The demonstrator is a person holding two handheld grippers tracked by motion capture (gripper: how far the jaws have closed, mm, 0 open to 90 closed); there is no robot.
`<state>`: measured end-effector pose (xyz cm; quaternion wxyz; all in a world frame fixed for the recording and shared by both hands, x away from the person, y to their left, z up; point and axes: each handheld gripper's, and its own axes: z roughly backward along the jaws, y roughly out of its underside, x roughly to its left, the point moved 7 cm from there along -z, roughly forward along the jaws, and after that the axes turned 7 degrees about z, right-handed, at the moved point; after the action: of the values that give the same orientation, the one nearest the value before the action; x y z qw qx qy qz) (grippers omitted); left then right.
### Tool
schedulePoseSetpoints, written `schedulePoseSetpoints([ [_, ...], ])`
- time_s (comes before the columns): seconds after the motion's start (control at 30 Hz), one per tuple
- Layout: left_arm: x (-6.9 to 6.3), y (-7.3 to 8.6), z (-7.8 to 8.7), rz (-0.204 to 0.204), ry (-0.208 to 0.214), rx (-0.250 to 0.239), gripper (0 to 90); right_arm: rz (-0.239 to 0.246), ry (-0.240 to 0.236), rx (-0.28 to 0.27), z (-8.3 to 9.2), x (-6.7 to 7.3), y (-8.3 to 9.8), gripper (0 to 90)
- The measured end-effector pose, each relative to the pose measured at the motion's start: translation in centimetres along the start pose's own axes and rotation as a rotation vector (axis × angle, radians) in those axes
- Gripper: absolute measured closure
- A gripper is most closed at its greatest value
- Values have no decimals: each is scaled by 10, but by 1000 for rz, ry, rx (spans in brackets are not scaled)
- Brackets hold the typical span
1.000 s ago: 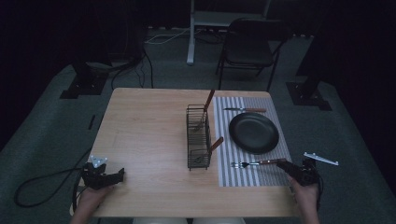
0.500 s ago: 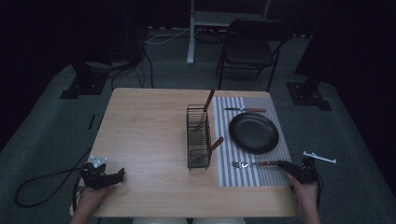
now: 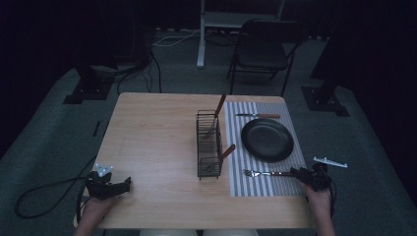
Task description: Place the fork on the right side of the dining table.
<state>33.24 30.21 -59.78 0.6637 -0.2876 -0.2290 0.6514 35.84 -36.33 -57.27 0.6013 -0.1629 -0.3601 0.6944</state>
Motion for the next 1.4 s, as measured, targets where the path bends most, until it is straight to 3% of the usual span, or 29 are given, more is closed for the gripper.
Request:
schedulePoseSetpoints([
  [0.33,0,0,0,1,0,1,6,92,49,10,4,22,13,421],
  [0.5,0,0,0,2,0,0,6,155,69,42,-1,33,21,407],
  [0.6,0,0,0,2,0,0,6,142,69,22,-2,41,24,360],
  [0.67,0,0,0,2,0,0,6,138,70,20,-3,42,25,358],
  [0.77,0,0,0,2,0,1,6,120,79,17,-4,44,29,290],
  [0.8,0,0,0,3,0,0,6,91,83,5,-3,44,31,242],
  [0.97,0,0,0,6,-3,0,6,75,92,-20,-2,44,35,182],
  [1.1,0,0,0,6,-3,0,6,108,100,-12,-4,51,40,159],
  [1.17,0,0,0,6,-3,1,6,140,151,-25,-6,55,43,142],
  [1.37,0,0,0,6,-3,0,6,163,215,-22,-7,61,46,137],
  [1.4,0,0,0,5,-3,2,6,181,251,-20,-8,61,46,126],
])
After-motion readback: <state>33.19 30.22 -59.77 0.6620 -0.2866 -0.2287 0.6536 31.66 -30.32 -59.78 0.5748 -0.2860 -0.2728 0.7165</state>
